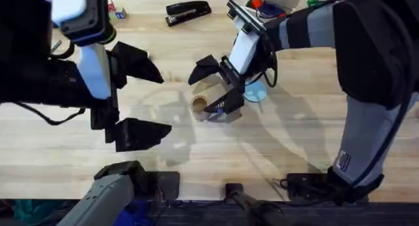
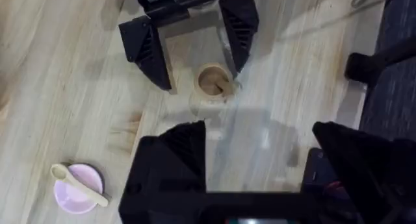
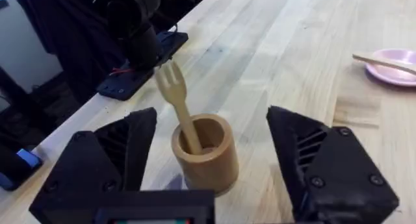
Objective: Pick up a utensil and set it on the pink plate, then put the other utensil in the container.
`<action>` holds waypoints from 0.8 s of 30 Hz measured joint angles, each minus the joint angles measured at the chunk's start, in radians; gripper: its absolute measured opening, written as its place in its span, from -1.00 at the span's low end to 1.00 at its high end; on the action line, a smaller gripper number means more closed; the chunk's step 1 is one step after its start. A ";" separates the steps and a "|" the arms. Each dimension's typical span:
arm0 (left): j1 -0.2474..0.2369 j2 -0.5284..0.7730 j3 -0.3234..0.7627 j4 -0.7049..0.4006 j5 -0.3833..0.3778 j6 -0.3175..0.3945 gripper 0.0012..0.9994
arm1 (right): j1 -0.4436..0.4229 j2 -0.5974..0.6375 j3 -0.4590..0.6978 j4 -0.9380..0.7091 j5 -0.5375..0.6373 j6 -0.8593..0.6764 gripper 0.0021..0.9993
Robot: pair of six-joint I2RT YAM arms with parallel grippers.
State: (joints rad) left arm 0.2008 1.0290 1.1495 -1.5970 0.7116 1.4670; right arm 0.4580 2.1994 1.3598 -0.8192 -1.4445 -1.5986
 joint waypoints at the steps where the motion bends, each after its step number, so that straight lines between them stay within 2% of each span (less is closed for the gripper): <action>1: 0.000 0.000 0.000 0.000 0.000 0.000 0.99 | 0.000 0.000 0.000 0.000 0.000 0.000 0.99; 15: 0.000 0.000 0.000 0.000 0.000 0.000 0.99 | 0.000 0.000 0.000 -0.002 -0.010 -0.001 0.99; 24: 0.000 0.000 0.000 0.000 0.000 0.000 0.99 | 0.000 -0.001 0.044 -0.126 -0.014 -0.018 0.99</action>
State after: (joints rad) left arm 0.2008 1.0290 1.1492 -1.5970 0.7116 1.4670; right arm 0.4580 2.1982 1.4033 -0.9448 -1.4590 -1.6169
